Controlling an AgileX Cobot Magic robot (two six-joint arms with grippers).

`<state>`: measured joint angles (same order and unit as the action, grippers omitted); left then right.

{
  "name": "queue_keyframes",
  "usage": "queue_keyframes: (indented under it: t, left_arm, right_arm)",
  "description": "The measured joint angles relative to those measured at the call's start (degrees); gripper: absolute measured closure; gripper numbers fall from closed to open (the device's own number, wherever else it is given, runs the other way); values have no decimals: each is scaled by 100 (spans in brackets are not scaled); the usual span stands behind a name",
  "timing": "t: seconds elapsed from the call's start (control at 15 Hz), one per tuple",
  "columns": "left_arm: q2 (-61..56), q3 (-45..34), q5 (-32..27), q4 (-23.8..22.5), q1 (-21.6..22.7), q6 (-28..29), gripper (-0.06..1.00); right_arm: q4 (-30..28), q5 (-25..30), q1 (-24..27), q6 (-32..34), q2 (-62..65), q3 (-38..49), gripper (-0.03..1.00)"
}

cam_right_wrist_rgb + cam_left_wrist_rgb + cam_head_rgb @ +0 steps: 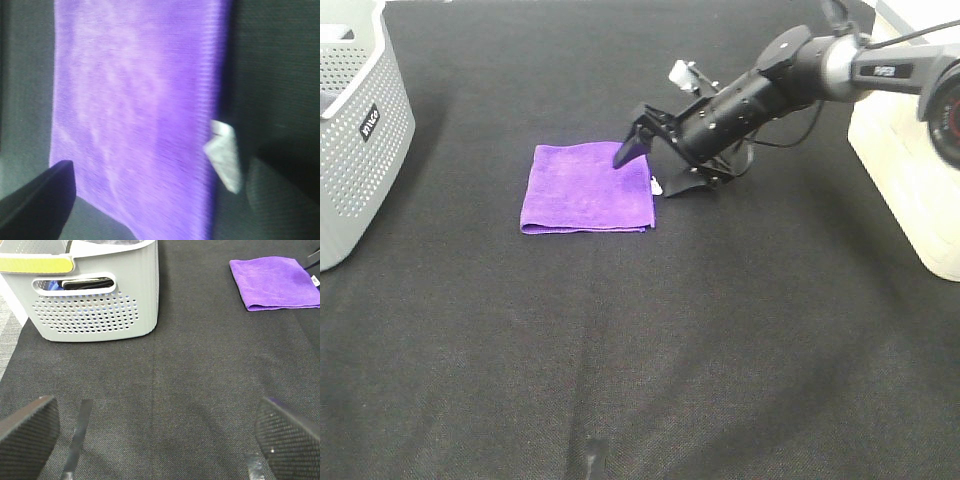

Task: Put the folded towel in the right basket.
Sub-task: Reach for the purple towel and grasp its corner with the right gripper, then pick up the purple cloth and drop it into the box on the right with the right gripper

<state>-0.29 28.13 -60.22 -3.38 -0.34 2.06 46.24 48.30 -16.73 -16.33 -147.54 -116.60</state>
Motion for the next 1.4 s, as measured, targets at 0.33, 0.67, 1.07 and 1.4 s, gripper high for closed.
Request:
queue_keyframes:
  t: [0.33,0.67,1.07,1.4]
  left_arm:
    - [0,0,0,0,0,0,-4]
    - [0,0,0,0,0,0,-4]
    - [0,0,0,0,0,0,-4]
    - [0,0,0,0,0,0,-4]
  right_arm:
    - [401,-607,-688,17,-252,-80,27]
    - [315,-894,-974,17,-332,-57,87]
    - [-527,155,-441,-74,1427,92,87]
    - [-2257,1186,567,292,3375,92,87]
